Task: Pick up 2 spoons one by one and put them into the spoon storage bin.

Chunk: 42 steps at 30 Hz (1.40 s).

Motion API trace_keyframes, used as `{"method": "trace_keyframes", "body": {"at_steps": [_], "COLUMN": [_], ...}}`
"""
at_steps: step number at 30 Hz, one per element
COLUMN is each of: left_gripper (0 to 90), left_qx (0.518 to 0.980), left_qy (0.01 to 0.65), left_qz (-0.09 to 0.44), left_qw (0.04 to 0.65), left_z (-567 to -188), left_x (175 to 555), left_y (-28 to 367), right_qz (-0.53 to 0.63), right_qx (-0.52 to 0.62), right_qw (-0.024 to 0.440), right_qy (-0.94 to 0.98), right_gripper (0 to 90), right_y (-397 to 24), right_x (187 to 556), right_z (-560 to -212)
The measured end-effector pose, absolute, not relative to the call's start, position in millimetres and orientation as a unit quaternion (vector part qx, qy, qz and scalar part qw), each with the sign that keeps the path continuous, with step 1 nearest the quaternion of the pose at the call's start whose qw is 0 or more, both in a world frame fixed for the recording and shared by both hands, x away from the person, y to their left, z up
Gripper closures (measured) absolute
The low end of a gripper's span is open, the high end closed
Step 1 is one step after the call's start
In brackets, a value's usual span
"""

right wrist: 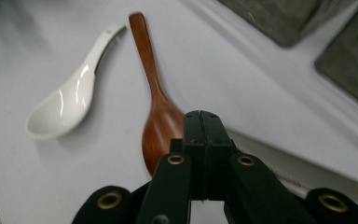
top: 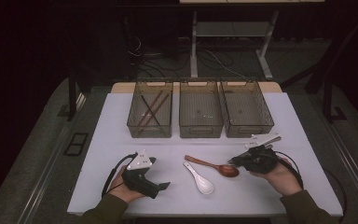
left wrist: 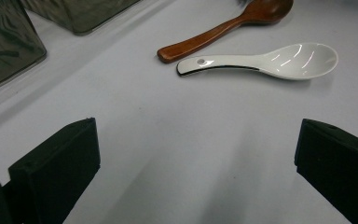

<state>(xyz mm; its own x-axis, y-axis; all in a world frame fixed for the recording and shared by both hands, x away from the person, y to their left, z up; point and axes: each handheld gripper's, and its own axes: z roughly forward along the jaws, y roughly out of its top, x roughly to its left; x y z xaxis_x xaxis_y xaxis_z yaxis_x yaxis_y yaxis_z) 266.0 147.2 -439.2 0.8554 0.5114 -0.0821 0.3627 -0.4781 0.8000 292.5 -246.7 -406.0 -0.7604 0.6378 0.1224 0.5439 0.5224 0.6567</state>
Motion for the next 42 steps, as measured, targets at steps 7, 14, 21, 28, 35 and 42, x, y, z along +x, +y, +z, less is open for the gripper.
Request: {"method": "trace_keyframes", "body": {"at_steps": [7,14,21,28,35,42], "left_gripper": [0.0,0.0,0.0,0.0,0.0,0.0], "left_qx": [0.855,0.856,0.855,0.856,0.857,0.858], "left_qy": [0.257,0.257,0.256,0.256,0.254,0.253], "left_qz": [0.085,0.084,0.084,0.084,0.085,0.086], "left_qw": [0.442,0.442,0.442,0.441,0.44,0.439], "left_z": [-439,-439,-439,-439,-439,-439], "left_x": [266,266,266,266,266,266], "left_y": [147,147,147,147,147,147], "right_qz": [0.326,0.312,0.321,0.327,0.349,0.375], "right_qx": [0.358,0.349,0.34,0.326,0.329,0.319], "right_qw": [0.057,0.046,0.026,0.007,0.029,0.029], "right_qy": [0.873,0.883,0.884,0.887,0.877,0.87], "right_gripper": [89.9,89.9,89.9,89.8,84.2,68.4], "right_y": [-269,-260,-255,-247,-248,-241], "right_x": [282,284,280,276,274,270], "right_z": [-426,-434,-433,-434,-425,-417]}}
